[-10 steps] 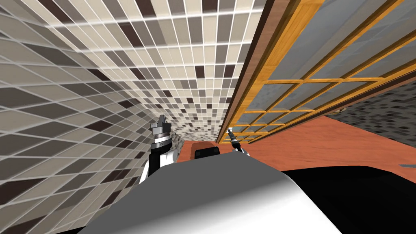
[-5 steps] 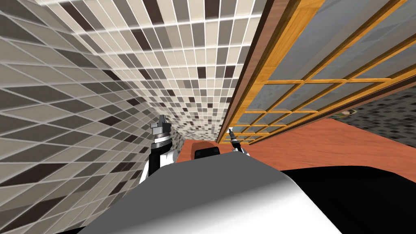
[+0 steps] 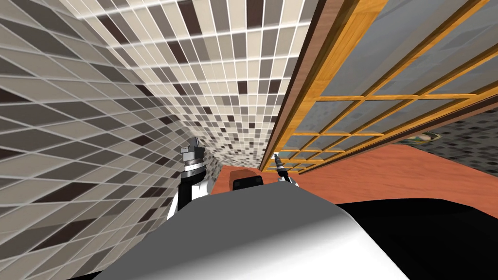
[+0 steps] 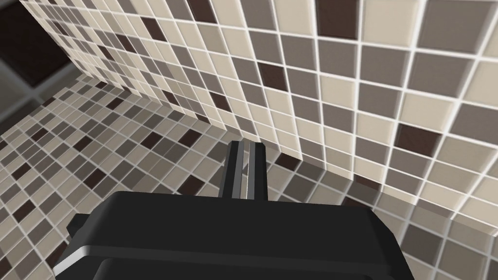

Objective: Pull the door open

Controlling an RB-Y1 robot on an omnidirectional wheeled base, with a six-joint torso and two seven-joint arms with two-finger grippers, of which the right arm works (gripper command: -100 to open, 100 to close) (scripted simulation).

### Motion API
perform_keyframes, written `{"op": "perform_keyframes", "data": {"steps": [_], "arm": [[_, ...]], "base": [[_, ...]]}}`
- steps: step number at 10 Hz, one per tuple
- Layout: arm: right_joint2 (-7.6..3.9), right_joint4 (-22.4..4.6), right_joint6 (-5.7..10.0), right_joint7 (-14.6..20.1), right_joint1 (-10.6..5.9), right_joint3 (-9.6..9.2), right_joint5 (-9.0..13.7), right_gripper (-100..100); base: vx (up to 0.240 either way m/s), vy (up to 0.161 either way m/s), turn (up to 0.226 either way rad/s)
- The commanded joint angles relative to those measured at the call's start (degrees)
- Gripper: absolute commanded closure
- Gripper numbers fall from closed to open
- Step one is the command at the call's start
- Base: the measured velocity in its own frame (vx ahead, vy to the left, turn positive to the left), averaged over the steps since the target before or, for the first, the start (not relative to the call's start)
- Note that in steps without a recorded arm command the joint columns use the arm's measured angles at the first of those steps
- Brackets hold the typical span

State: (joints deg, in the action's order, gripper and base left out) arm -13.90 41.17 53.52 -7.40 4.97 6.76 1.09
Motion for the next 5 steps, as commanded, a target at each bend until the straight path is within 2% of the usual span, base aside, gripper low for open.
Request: {"op": "perform_keyframes", "data": {"steps": [1,2,3,4,5], "arm": [[-0.11,-0.22,0.62,2.86,-0.47,-0.17,1.17,100],[-0.17,-0.29,0.52,4.27,-0.56,-0.37,2.16,100],[-0.17,-0.29,0.52,5.27,-0.56,-0.37,2.16,100],[-0.23,-0.36,0.42,7.23,-0.65,-0.57,3.17,100],[-0.23,-0.36,0.42,7.66,-0.65,-0.57,3.17,100]], "base": [[-0.047,-0.021,0.081],[-0.057,-0.023,0.117],[-0.040,-0.020,0.044],[-0.040,-0.014,0.066],[-0.034,-0.013,0.034]]}}
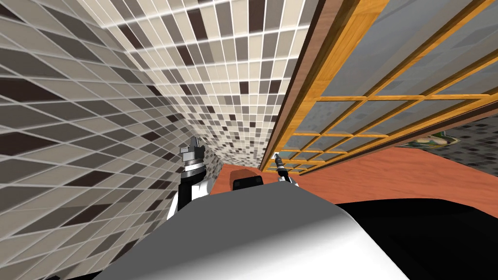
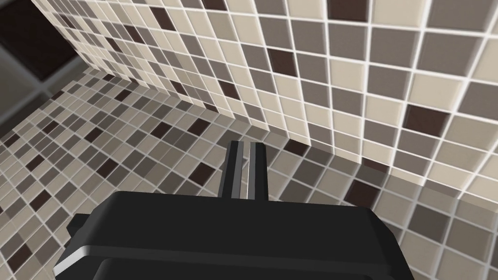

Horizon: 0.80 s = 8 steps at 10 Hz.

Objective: Pull the door open

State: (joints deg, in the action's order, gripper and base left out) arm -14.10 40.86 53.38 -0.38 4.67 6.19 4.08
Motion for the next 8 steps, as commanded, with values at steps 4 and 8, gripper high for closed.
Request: {"op": "perform_keyframes", "data": {"steps": [4,8], "arm": [[-0.21,-0.26,0.26,6.77,-0.63,-0.62,3.22,100],[-0.33,-0.39,0.06,12.37,-0.81,-1.02,5.24,100]], "base": [[-0.044,-0.017,0.075],[-0.037,-0.017,0.062]]}}
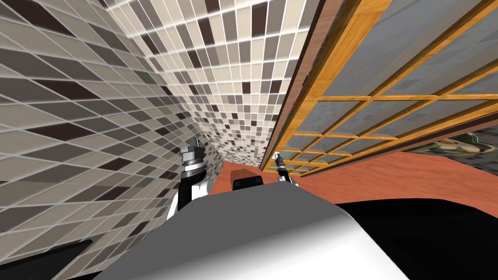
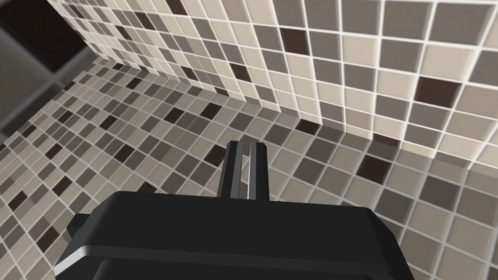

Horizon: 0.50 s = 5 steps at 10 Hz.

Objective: Pull the door open

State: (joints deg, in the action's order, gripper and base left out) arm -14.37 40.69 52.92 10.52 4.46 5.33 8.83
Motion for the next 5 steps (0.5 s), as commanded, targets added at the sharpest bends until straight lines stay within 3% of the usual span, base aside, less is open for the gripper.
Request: {"op": "perform_keyframes", "data": {"steps": [1,4,5], "arm": [[-0.06,-0.22,0.52,1.69,-0.60,-0.16,0.50,100],[-0.18,-0.36,0.32,6.38,-0.78,-0.56,2.52,100],[-0.18,-0.36,0.32,6.47,-0.78,-0.56,2.52,100]], "base": [[-0.035,-0.014,0.034],[-0.041,-0.012,0.062],[-0.034,-0.013,0.047]]}}
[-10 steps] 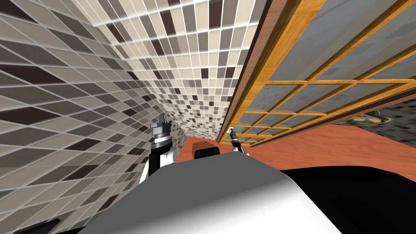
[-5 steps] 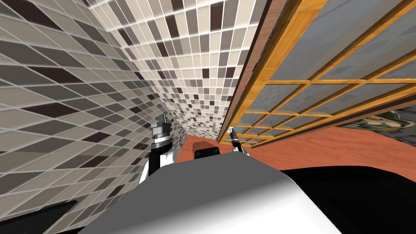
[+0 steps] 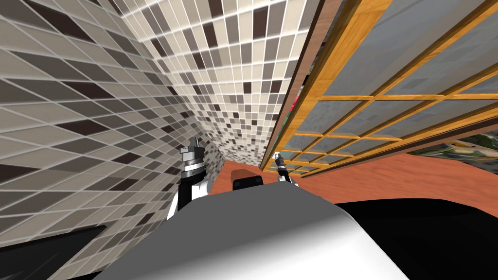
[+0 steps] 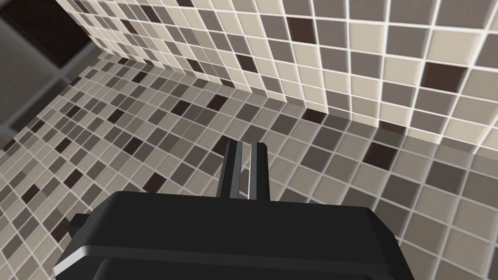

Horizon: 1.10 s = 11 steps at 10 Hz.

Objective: Pull the door open

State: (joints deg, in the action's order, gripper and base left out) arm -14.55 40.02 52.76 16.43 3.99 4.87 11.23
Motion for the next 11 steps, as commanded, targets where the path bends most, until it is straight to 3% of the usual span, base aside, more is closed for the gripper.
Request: {"op": "perform_keyframes", "data": {"steps": [1,11], "arm": [[-0.06,0.23,0.38,2.86,-0.40,-0.30,1.14,100],[-0.41,-0.17,-0.20,17.11,-0.94,-1.49,7.07,100]], "base": [[-0.036,-0.016,0.075],[-0.046,-0.013,0.068]]}}
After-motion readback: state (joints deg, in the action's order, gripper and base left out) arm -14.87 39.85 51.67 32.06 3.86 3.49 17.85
